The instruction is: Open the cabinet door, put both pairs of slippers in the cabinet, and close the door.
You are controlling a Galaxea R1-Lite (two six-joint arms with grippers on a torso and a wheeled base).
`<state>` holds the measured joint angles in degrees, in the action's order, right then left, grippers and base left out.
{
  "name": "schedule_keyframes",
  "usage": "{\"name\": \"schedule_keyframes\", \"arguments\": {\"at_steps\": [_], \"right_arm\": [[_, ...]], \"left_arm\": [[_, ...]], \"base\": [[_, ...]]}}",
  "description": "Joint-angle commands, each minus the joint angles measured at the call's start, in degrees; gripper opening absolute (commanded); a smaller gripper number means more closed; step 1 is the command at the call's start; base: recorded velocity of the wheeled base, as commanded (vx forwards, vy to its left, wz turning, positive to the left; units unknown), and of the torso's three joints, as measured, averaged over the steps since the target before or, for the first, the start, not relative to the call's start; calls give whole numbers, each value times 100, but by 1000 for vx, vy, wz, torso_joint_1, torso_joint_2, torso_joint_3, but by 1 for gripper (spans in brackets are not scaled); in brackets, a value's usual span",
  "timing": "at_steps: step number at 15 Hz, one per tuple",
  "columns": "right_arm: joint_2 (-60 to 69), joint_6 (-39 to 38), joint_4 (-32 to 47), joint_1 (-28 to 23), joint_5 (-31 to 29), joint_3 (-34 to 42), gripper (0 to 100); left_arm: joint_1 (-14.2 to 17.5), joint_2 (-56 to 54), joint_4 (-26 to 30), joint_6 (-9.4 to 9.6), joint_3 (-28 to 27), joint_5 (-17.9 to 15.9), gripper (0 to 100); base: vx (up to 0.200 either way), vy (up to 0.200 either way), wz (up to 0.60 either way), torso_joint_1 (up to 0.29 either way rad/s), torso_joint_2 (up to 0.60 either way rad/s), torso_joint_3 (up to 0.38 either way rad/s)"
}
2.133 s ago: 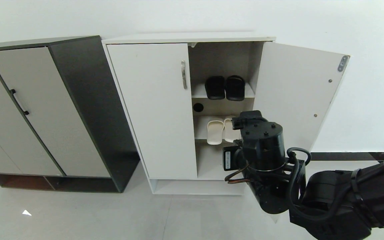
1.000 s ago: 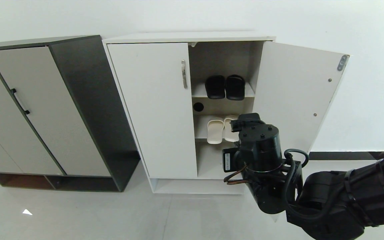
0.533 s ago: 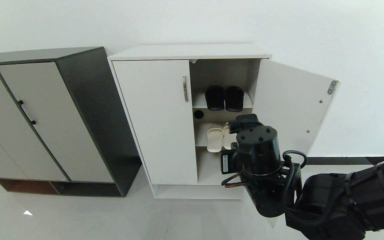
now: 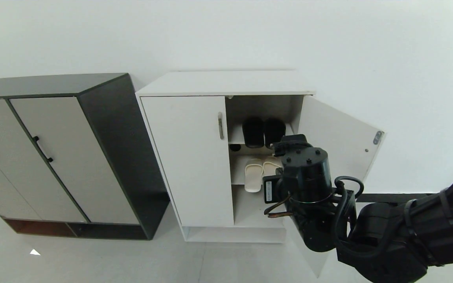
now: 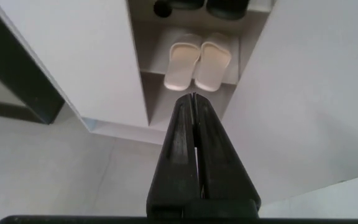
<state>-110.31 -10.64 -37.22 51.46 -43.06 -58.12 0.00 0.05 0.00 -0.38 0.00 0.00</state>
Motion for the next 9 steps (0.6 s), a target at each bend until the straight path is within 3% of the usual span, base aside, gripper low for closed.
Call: {"name": "schedule_keyframes", "arguments": {"at_steps": [1,9], "right_arm": [[-25,1,-5,5,-1,3,0],[-25,1,-5,5,-1,3,0]], "left_arm": [[0,4,0,-6,0,0,0],[0,4,0,-6,0,0,0]], "base": [[0,0,0,163,-476,-315],[0,0,0,188,-502,-311]]}}
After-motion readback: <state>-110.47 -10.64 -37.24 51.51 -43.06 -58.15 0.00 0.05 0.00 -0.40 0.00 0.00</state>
